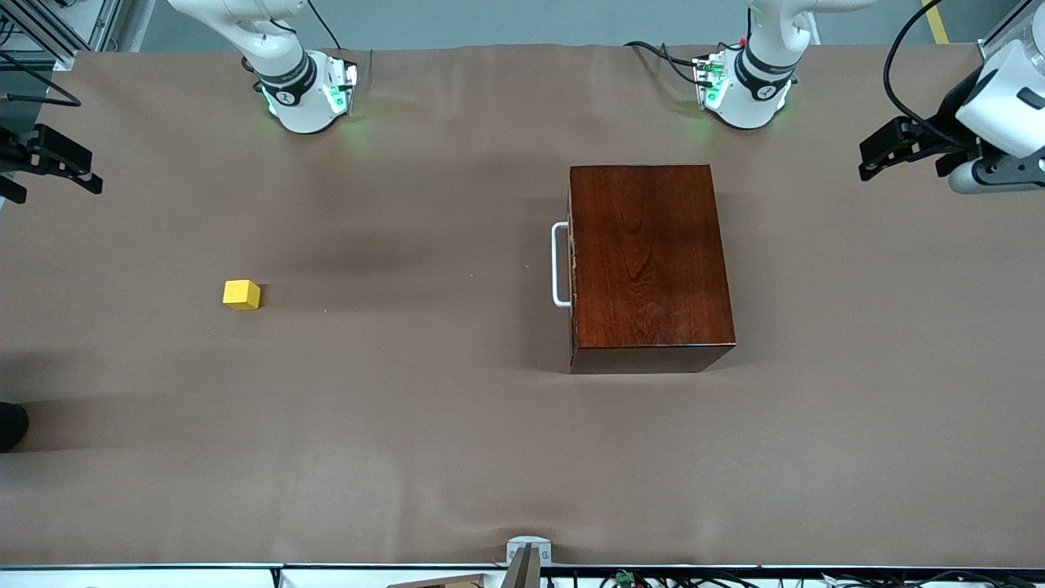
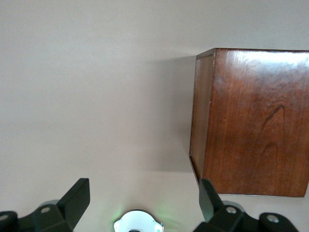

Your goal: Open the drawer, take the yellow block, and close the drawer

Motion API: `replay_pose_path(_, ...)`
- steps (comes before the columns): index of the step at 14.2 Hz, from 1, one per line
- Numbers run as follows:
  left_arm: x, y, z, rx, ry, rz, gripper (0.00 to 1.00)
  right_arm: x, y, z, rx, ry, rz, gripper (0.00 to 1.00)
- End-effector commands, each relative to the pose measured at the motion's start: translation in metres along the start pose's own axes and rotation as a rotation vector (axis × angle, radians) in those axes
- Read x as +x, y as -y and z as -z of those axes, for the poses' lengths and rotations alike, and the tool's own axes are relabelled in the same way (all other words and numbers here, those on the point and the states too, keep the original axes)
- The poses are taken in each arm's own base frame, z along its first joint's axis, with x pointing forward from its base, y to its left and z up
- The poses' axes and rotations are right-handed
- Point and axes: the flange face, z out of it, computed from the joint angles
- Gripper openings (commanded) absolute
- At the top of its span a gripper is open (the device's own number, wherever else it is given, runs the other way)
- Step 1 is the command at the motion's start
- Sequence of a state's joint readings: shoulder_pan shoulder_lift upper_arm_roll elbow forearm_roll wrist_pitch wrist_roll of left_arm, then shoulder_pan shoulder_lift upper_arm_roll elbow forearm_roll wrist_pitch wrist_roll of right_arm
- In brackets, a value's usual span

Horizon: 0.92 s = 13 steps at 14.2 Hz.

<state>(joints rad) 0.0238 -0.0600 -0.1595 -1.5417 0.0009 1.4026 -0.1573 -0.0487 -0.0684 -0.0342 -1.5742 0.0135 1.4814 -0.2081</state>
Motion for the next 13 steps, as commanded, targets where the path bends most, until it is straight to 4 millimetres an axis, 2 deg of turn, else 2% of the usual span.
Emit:
replay_pose_path(1, -0.023, -0.003, -0.008, 0.038, -0.037, -0.028, 1.00, 0.002, 0.002, 0.004, -0.002, 0.001, -0.010, 1.00)
replay_pose_path(4, -0.036, 0.001, -0.009, 0.034, -0.074, -0.026, 1.00, 0.002, 0.002, 0.004, 0.000, 0.000, -0.010, 1.00)
replay_pose_path(6, -0.032, 0.023, -0.007, 0.004, -0.074, -0.013, 1.00, 0.001, 0.001, 0.004, 0.000, 0.000, -0.011, 1.00)
replay_pose_path(7, -0.031, 0.027, -0.007, 0.001, -0.072, -0.026, 1.00, 0.001, 0.001, 0.004, 0.000, 0.002, -0.011, 1.00)
replay_pose_path(13, -0.022, 0.027, 0.014, -0.008, -0.088, -0.027, 1.00, 0.001, 0.001, 0.004, 0.000, 0.003, -0.011, 1.00)
